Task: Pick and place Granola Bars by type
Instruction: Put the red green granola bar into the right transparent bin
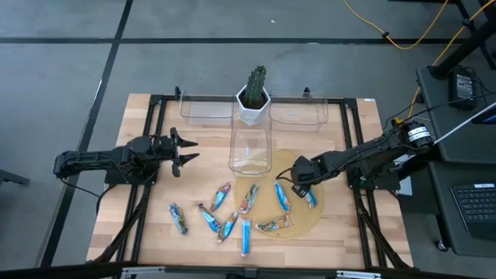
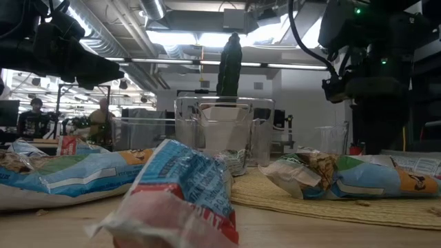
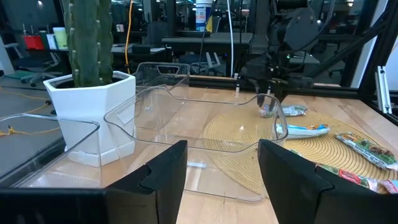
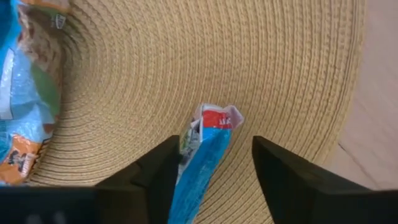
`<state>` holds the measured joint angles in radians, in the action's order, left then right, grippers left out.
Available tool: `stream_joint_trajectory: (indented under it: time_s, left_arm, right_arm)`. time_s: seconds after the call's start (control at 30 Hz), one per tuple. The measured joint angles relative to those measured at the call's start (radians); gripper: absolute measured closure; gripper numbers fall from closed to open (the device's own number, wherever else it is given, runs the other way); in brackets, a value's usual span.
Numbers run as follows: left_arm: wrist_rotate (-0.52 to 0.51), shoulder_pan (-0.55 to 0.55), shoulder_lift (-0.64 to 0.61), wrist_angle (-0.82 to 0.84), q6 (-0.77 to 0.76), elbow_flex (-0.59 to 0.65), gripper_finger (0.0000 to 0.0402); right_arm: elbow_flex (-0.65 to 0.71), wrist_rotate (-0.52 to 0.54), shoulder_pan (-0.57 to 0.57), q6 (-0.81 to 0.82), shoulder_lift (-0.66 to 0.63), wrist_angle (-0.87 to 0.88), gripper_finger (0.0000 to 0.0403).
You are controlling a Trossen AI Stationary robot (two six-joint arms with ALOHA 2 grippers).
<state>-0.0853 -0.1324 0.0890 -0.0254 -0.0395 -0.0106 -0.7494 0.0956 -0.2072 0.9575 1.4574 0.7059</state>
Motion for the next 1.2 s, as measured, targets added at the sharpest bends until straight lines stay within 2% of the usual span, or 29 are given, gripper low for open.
stream_joint_trajectory:
  time_s: [0.23, 0.37, 0.53, 0.7, 0.93, 1.2]
  left_arm:
    - [0.0, 0.0, 0.0, 0.0, 0.0, 0.0, 0.021]
    - [0.0, 0.0, 0.0, 0.0, 0.0, 0.0, 0.0212]
    - [0.0, 0.0, 0.0, 0.0, 0.0, 0.0, 0.0211]
    - [0.0, 0.0, 0.0, 0.0, 0.0, 0.0, 0.0211]
    - [0.0, 0.0, 0.0, 0.0, 0.0, 0.0, 0.021]
    - [0.0, 0.0, 0.0, 0.0, 0.0, 0.0, 0.0212]
  right_arm:
    - [0.0, -0.002, 0.0, -0.051, 0.0, 0.0, 0.0286]
    - [-0.004, -0.054, 0.0, -0.082, 0.0, 0.006, 0.0332]
    - [-0.08, -0.096, 0.0, -0.129, 0.001, 0.078, 0.0391]
    - [-0.234, -0.06, -0.001, -0.175, 0.001, 0.22, 0.0383]
    - [-0.433, 0.114, -0.022, -0.237, 0.0, 0.362, 0.0396]
    - [-0.47, 0.14, -0.022, -0.25, 0.0, 0.405, 0.0398]
